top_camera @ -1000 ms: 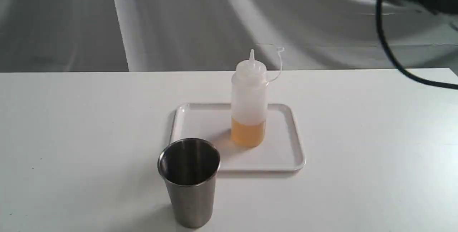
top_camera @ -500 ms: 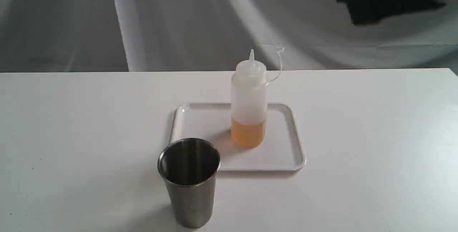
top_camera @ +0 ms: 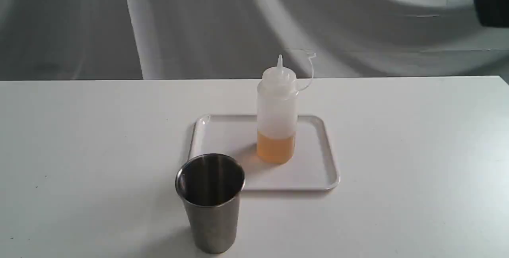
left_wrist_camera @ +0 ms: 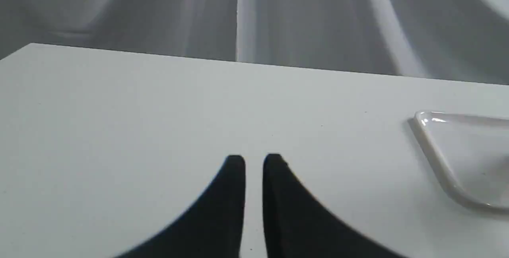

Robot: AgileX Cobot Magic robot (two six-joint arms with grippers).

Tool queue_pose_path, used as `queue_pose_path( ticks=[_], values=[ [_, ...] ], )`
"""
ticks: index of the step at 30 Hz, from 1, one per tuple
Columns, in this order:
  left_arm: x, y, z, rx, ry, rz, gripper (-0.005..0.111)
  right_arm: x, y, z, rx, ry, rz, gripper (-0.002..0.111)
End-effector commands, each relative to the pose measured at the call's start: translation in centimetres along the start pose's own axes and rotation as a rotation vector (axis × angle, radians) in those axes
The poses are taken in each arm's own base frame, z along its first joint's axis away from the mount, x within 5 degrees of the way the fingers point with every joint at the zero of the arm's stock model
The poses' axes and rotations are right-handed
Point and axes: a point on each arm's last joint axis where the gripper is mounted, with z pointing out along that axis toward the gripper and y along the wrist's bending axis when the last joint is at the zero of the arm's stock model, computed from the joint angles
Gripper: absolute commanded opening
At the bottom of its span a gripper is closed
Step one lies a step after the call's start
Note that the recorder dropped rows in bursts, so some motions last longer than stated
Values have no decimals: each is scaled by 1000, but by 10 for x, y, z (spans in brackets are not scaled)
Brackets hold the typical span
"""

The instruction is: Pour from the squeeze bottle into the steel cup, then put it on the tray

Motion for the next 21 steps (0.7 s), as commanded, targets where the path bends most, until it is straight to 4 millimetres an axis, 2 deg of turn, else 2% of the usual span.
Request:
queue_pose_path(
  ticks=[1, 8, 15, 17, 21],
  values=[
    [2, 0, 1, 5, 9, -5, 8, -2, 1, -17, 47, -78, -3, 0],
    [2, 0, 1, 5, 9, -5, 8, 1, 2, -43, 136, -145, -61, 0],
    [2, 0, 1, 5, 9, -5, 8, -2, -5, -47, 264, -252, -244, 0],
    [2, 0, 1, 5, 9, -5, 8, 2, -5, -51, 304, -328, -261, 0],
    [2, 0, 1, 5, 9, -5, 8, 32, -5, -47, 384, -458, -199, 0]
  ],
)
